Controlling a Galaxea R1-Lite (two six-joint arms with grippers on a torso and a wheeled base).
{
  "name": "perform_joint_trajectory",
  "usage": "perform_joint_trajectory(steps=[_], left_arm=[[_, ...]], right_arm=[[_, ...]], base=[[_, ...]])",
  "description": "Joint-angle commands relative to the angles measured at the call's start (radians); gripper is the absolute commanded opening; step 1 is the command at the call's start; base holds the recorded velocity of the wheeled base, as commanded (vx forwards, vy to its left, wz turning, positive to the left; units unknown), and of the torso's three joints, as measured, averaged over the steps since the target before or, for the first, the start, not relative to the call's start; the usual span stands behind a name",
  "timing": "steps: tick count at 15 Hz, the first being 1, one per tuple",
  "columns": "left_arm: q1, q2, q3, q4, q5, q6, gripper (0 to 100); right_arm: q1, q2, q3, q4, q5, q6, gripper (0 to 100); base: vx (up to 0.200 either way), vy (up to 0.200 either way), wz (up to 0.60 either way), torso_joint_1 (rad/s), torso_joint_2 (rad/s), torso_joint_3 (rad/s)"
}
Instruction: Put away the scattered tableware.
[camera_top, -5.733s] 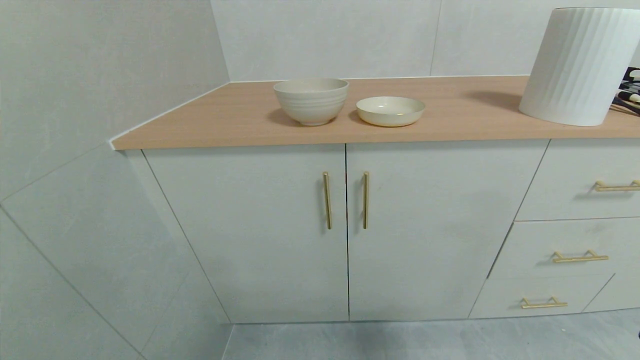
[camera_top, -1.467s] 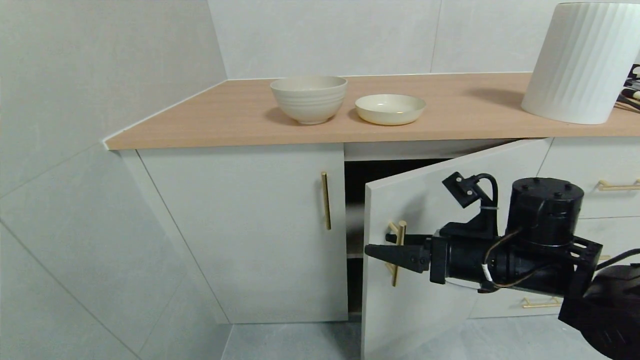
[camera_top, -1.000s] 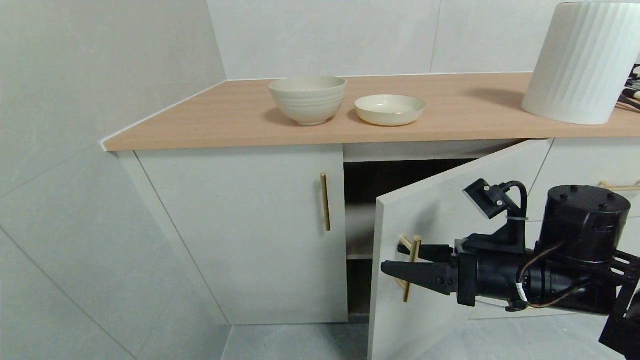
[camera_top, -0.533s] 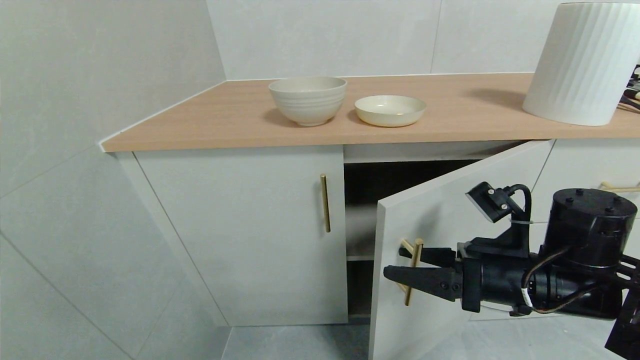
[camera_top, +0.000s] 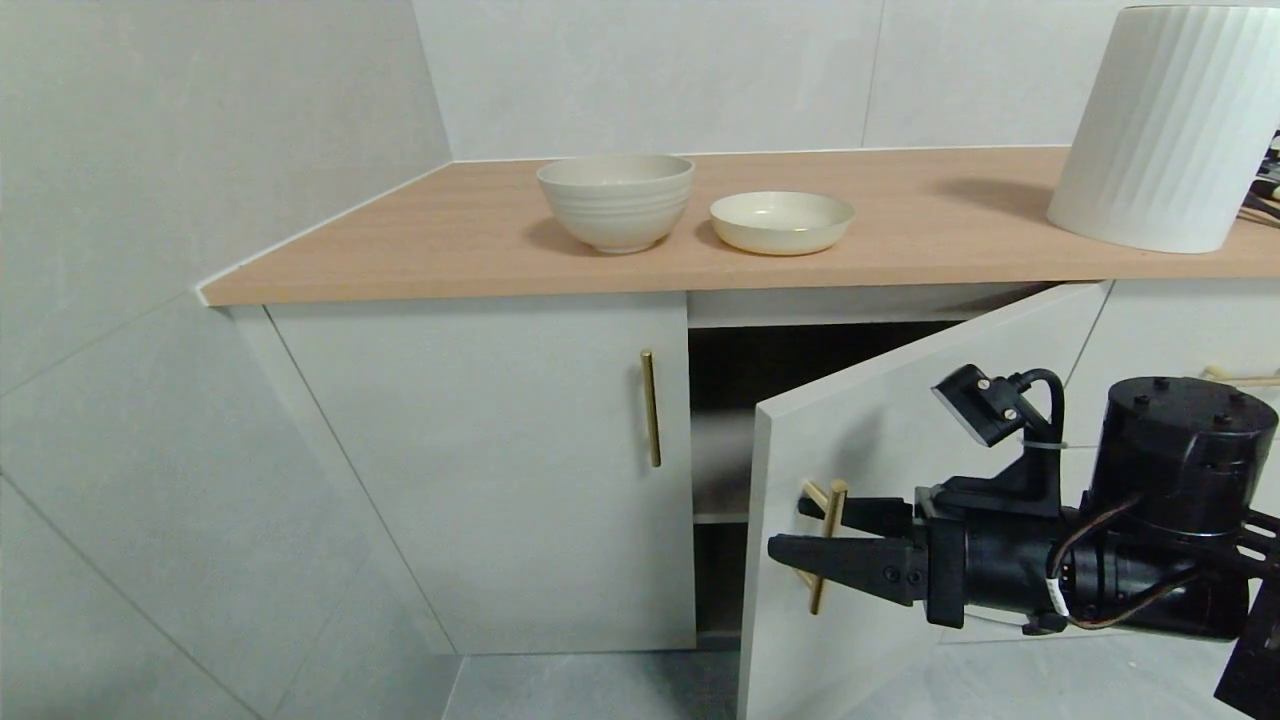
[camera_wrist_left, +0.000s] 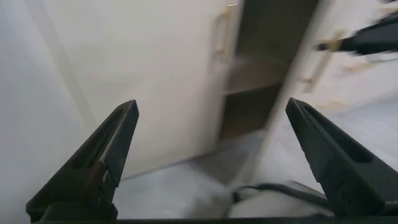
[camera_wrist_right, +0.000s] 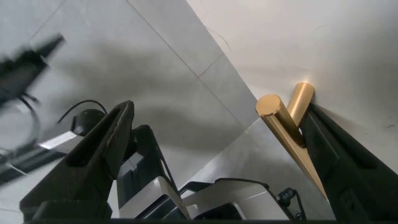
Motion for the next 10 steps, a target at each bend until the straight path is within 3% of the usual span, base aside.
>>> perform_joint_trajectory(steps=[1,3,4,5,6,7,8,10], left_arm=[[-0.016,0.481,-0.238,-0.007,-0.137,0.007,100],[-0.062,0.666,-0.246,-0.099,-0.139,0.030,100],[-0.125,0.739,-0.240,-0.141,-0.139,0.012,100],[-0.175,0.794,-0.232,-0.165,-0.139,-0.028,100],[-0.197,0.815,-0.228,-0.180,-0.139,-0.049,100],[-0.243,0.869,-0.215,-0.225,-0.141,-0.092,100],[-0.330,0.932,-0.177,-0.294,-0.133,-0.131,100],[-0.381,0.990,-0.132,-0.383,-0.131,-0.151,100]], right_arm=[[-0.002,0.002,-0.001,-0.002,-0.001,-0.001,100],[0.000,0.002,-0.001,-0.002,-0.001,0.001,100],[0.000,0.003,0.000,-0.002,-0.001,-0.001,100],[0.000,0.005,-0.001,-0.002,-0.001,0.001,100],[0.000,0.006,-0.001,-0.002,-0.001,-0.001,100],[0.000,0.008,0.000,-0.002,-0.001,-0.001,100],[0.000,0.008,-0.001,-0.002,-0.003,-0.001,100],[0.000,0.009,0.000,-0.002,-0.005,-0.001,100]], base=[[0.000,0.000,0.00,0.000,0.00,0.000],[0.000,0.000,0.00,0.000,0.00,0.000],[0.000,0.000,0.00,0.000,0.00,0.000],[0.000,0.000,0.00,0.000,0.00,0.000],[0.000,0.000,0.00,0.000,0.00,0.000],[0.000,0.000,0.00,0.000,0.00,0.000],[0.000,0.000,0.00,0.000,0.00,0.000],[0.000,0.000,0.00,0.000,0.00,0.000]])
